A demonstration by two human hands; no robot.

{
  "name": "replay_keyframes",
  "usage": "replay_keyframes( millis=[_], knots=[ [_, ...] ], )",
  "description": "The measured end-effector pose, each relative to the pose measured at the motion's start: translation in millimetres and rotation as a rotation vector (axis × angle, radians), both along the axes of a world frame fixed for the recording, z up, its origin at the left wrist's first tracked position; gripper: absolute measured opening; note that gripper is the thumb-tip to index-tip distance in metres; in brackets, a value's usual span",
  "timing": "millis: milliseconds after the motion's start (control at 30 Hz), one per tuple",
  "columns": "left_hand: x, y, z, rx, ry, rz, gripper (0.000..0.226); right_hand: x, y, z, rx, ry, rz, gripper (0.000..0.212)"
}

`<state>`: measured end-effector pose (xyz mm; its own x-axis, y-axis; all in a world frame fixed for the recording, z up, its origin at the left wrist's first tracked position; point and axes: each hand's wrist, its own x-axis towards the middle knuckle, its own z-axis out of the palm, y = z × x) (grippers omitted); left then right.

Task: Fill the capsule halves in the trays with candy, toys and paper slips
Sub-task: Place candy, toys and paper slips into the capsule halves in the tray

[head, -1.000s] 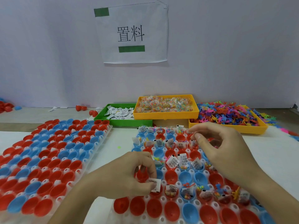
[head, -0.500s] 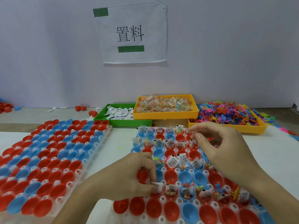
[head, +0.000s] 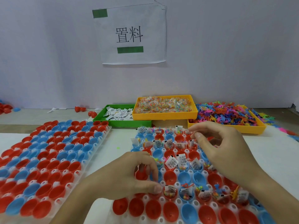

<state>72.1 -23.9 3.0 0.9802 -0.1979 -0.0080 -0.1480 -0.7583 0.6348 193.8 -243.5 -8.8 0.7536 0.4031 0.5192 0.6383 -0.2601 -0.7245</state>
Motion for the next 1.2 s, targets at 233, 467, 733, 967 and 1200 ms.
replay_keyframes(
  millis=[233,467,733,967,1200],
  knots=[
    [3.2,7.0,-7.9,0.02,0.004,0.031,0.012,2.3,-2.0,0.1,0.004,0.0,0.006,0.021],
    [4.3,13.0,-10.3,-0.123,-0.186,0.103,0.031,33.3,-25.3,4.2,0.103,0.002,-0.113,0.024],
    [28.1,40.7,-37.7,-0.272,-0.414,0.741,0.019,87.8,-68.4,-20.4,-0.004,0.133,-0.43,0.026],
    [38.0,42.7,-50.7,-0.726,-0.237,0.818,0.033,120.9,-44.4,-18.3,-0.268,0.056,-0.444,0.023],
    [42.9,47.5,-59.8,-0.728,-0.277,0.821,0.032,167.9,-2.0,-8.1,-0.591,0.102,-0.411,0.019]
  ],
)
